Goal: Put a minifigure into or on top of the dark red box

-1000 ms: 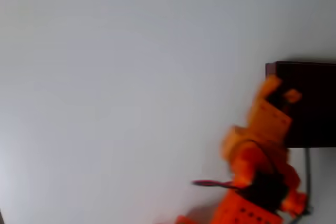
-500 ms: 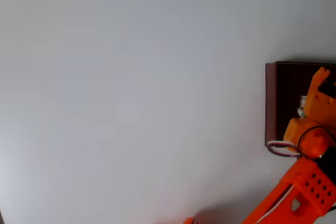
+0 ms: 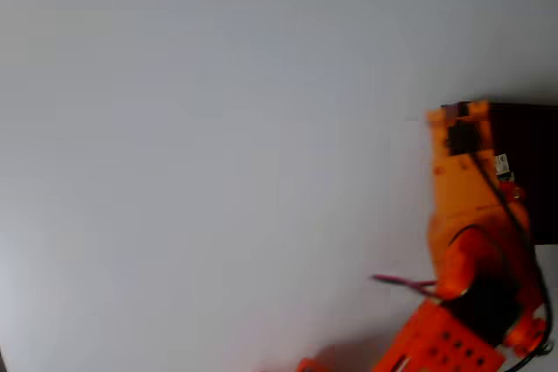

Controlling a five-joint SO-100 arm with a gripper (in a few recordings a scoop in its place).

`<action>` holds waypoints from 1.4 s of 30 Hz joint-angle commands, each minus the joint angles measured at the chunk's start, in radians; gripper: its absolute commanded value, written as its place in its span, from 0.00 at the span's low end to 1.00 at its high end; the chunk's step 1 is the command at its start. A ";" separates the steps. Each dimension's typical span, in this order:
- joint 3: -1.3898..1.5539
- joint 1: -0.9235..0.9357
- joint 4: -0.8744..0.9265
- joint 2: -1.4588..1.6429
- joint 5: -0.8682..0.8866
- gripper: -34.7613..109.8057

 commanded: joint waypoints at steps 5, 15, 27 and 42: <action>0.442 -0.357 -0.031 0.934 -0.393 0.24; 0.551 -0.848 0.302 1.318 -0.526 0.24; 0.874 -1.166 0.265 1.327 -0.588 0.24; 1.039 -1.233 0.209 1.359 -0.603 0.24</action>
